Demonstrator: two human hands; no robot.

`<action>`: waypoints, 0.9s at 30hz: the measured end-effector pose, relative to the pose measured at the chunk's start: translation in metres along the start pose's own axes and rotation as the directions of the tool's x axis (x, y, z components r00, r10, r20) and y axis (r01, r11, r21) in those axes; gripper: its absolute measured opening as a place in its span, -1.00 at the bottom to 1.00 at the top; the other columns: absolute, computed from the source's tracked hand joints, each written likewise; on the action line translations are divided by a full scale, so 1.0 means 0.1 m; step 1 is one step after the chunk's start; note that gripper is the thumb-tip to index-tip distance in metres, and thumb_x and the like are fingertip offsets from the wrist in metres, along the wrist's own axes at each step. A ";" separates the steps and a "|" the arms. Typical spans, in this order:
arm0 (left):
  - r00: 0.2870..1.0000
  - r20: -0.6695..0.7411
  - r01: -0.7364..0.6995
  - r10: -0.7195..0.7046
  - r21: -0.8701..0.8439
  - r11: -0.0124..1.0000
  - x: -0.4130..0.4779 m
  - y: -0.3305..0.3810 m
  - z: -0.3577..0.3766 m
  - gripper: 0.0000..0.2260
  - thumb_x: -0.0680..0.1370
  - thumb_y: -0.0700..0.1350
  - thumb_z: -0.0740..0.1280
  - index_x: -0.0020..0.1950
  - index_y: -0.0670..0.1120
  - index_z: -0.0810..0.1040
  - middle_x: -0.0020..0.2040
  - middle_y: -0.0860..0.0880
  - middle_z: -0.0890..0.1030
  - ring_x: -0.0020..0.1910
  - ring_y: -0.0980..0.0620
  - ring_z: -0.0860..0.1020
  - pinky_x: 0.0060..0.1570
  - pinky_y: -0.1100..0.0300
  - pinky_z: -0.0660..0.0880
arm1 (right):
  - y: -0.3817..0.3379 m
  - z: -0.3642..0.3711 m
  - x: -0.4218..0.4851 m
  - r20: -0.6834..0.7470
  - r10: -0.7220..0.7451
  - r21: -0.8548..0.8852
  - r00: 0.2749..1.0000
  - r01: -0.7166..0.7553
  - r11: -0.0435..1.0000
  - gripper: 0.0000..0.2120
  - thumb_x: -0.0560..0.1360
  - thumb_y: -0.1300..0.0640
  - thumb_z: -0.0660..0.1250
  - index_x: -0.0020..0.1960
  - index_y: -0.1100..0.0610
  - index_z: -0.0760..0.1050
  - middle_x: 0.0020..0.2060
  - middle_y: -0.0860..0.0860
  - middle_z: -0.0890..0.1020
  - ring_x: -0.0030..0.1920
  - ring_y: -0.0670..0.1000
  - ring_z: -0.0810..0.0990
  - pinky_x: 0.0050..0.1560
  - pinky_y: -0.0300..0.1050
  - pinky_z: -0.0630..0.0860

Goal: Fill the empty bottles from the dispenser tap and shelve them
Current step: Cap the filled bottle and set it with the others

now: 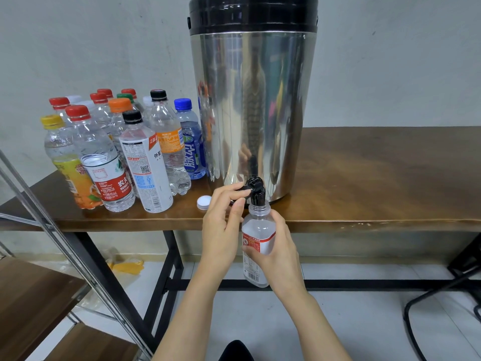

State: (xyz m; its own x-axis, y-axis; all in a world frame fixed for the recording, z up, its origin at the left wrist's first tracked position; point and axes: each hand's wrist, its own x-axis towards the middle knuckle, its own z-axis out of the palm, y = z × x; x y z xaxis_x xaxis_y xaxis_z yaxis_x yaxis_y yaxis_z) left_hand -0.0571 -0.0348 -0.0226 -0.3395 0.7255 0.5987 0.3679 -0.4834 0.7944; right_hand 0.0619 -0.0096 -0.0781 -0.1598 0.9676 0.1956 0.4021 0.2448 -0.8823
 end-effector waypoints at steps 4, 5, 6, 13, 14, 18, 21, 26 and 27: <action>1.000 -0.001 -0.004 0.004 0.000 1.000 0.00 -0.01 0.00 -0.72 0.65 -0.23 0.23 0.08 0.15 0.59 0.18 0.27 0.52 0.22 0.17 0.50 0.05 -0.02 0.56 | 0.01 0.00 0.00 0.000 -0.001 0.000 1.000 0.001 1.000 -0.12 0.34 0.04 0.59 0.46 -0.21 0.13 0.36 -0.19 0.39 0.36 -0.08 0.41 0.25 -0.07 0.45; 1.000 0.000 -0.003 0.003 0.000 1.000 0.00 -0.01 0.01 -0.72 0.65 -0.23 0.23 0.09 0.15 0.59 0.18 0.27 0.52 0.22 0.16 0.51 0.06 -0.03 0.57 | 0.01 0.00 0.00 0.000 0.000 0.004 1.000 0.000 1.000 -0.12 0.34 0.05 0.59 0.46 -0.21 0.13 0.36 -0.19 0.39 0.36 -0.08 0.41 0.25 -0.06 0.45; 1.000 0.001 0.000 0.000 -0.001 1.000 0.00 -0.01 0.01 -0.73 0.65 -0.23 0.23 0.09 0.15 0.59 0.18 0.27 0.52 0.22 0.16 0.51 0.06 -0.03 0.57 | 0.01 0.00 0.00 0.002 0.001 0.006 1.000 -0.001 1.000 -0.12 0.34 0.05 0.59 0.46 -0.21 0.13 0.36 -0.19 0.39 0.36 -0.09 0.41 0.26 -0.05 0.46; 1.000 0.002 0.006 -0.006 0.007 1.000 0.00 -0.02 0.00 -0.73 0.65 -0.21 0.23 0.09 0.15 0.59 0.19 0.27 0.52 0.23 0.17 0.50 0.08 -0.10 0.57 | 0.02 0.01 0.01 0.003 0.000 0.008 1.000 0.000 1.000 -0.13 0.34 0.04 0.59 0.45 -0.21 0.13 0.35 -0.19 0.40 0.35 -0.10 0.42 0.24 -0.09 0.45; 1.000 0.003 0.007 -0.007 0.007 1.000 0.00 -0.02 0.00 -0.74 0.65 -0.21 0.23 0.09 0.15 0.59 0.19 0.27 0.52 0.23 0.18 0.50 0.09 -0.11 0.57 | 0.02 0.01 0.01 0.002 0.000 0.005 1.000 0.000 1.000 -0.13 0.34 0.04 0.59 0.45 -0.21 0.13 0.36 -0.19 0.40 0.35 -0.10 0.42 0.23 -0.12 0.44; 1.000 0.003 0.009 -0.009 0.007 1.000 -0.01 -0.01 0.00 -0.73 0.65 -0.23 0.23 0.10 0.13 0.59 0.19 0.26 0.52 0.24 0.19 0.49 0.09 -0.12 0.56 | 0.03 0.02 0.02 -0.004 0.003 -0.007 1.000 -0.003 1.000 -0.12 0.34 0.02 0.59 0.46 -0.20 0.12 0.36 -0.18 0.39 0.36 -0.08 0.41 0.21 -0.14 0.44; 1.000 0.004 0.011 -0.011 0.009 1.000 0.00 -0.01 0.00 -0.73 0.65 -0.23 0.23 0.10 0.13 0.59 0.19 0.27 0.52 0.22 0.20 0.50 0.09 -0.12 0.56 | 0.03 0.01 0.01 -0.002 -0.001 0.004 1.000 0.001 1.000 -0.13 0.34 0.04 0.59 0.45 -0.21 0.13 0.35 -0.19 0.40 0.35 -0.09 0.42 0.21 -0.13 0.44; 1.000 0.001 0.020 -0.020 0.014 1.000 -0.01 -0.02 0.00 -0.73 0.65 -0.22 0.23 0.09 0.15 0.59 0.20 0.23 0.53 0.22 0.20 0.49 0.09 -0.14 0.56 | 0.03 0.02 0.02 -0.001 -0.002 0.007 1.000 0.002 1.000 -0.14 0.34 0.04 0.59 0.44 -0.23 0.13 0.35 -0.21 0.39 0.34 -0.10 0.41 0.16 -0.20 0.40; 1.000 0.001 0.020 -0.020 0.013 1.000 -0.01 -0.02 0.00 -0.73 0.65 -0.22 0.23 0.09 0.15 0.59 0.21 0.22 0.53 0.22 0.20 0.49 0.09 -0.14 0.56 | 0.03 0.02 0.02 -0.001 -0.002 0.004 1.000 0.002 1.000 -0.14 0.34 0.03 0.59 0.43 -0.24 0.13 0.35 -0.21 0.39 0.34 -0.11 0.41 0.14 -0.21 0.38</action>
State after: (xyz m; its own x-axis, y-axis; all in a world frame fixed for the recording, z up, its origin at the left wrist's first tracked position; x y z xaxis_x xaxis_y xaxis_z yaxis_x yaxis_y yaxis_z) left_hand -0.0574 -0.0341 -0.0245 -0.3462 0.7356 0.5822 0.3722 -0.4620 0.8050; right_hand 0.0613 -0.0074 -0.0812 -0.1594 0.9672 0.1977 0.3980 0.2462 -0.8837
